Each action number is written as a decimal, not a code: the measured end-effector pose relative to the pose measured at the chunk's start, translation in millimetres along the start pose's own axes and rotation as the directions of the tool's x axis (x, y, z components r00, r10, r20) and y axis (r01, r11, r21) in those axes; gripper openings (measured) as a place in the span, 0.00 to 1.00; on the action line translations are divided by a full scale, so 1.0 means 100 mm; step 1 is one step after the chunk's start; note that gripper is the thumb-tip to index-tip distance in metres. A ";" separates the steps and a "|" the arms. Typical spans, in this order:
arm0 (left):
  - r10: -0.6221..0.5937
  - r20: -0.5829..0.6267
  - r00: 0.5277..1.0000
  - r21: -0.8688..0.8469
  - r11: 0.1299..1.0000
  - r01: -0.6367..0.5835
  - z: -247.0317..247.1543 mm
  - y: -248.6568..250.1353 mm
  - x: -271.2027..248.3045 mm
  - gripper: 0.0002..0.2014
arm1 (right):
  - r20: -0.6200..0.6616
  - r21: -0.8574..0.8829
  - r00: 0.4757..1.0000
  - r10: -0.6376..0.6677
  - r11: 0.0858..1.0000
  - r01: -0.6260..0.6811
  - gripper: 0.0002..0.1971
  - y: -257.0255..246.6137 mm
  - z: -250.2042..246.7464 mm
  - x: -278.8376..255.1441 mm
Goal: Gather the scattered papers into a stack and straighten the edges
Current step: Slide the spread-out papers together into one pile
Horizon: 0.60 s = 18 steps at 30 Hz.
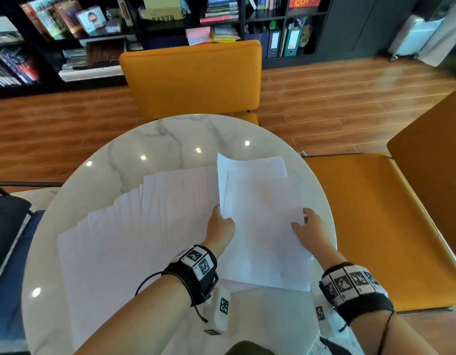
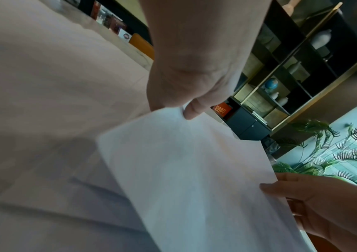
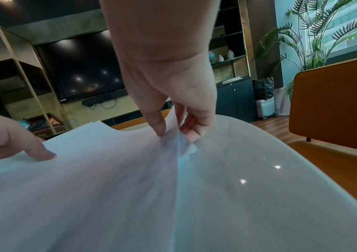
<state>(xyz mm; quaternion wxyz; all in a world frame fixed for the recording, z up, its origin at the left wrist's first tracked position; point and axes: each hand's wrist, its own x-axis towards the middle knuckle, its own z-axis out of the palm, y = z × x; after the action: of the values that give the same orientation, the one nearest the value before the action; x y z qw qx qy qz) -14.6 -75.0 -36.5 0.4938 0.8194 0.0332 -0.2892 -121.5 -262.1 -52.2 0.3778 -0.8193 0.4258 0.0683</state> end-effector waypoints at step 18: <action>-0.002 0.020 1.000 -0.106 0.994 0.004 -0.27 -0.32 -0.17 0.15 | 0.011 0.355 0.999 0.040 0.934 -0.041 0.25 -0.04 -0.04 -0.15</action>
<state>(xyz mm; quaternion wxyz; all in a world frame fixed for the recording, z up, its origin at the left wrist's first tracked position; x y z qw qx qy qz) -28.0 -32.3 -44.1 0.5367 0.7890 0.0448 -0.2957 -129.1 -253.7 -40.1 0.5190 -0.7284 0.4472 -0.0005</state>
